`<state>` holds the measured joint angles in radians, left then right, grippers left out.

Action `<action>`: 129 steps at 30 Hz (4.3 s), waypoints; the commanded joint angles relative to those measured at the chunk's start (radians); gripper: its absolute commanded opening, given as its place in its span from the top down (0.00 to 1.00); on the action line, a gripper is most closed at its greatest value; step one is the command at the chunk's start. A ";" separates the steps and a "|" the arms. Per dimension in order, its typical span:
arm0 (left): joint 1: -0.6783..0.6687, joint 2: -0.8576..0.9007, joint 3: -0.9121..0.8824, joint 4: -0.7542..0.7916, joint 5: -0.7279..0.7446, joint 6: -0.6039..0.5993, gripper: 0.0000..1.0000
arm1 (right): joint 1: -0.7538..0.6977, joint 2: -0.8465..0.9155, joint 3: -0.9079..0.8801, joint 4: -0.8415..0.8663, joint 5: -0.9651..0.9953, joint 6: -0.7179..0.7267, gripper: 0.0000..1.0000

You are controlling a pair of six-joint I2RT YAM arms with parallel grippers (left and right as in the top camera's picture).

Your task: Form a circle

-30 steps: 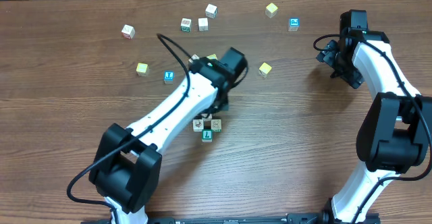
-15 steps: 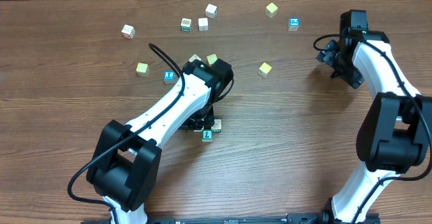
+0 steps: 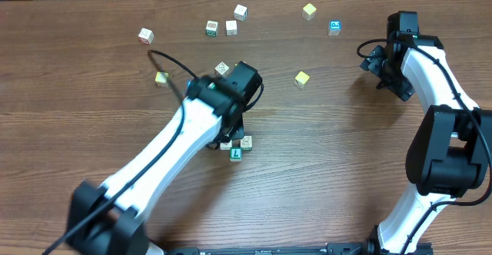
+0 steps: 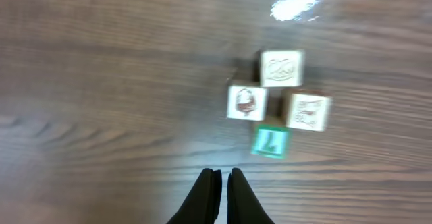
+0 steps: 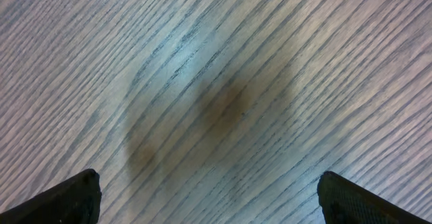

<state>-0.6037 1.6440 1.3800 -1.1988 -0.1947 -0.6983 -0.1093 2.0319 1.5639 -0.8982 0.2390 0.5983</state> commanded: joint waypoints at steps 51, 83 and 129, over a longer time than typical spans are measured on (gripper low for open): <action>0.135 0.365 0.063 0.361 0.230 0.160 0.96 | 0.002 -0.026 0.000 0.004 0.003 0.000 0.00; 0.118 0.365 -0.024 0.447 0.137 0.122 0.96 | 0.002 -0.026 0.000 0.004 0.003 0.000 0.00; 0.096 0.365 -0.023 0.415 0.169 0.137 0.96 | 0.002 -0.026 0.000 0.004 0.003 0.000 0.00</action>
<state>-0.5041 1.9984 1.3636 -0.7818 -0.0334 -0.5583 -0.1097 2.0319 1.5639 -0.8986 0.2394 0.5980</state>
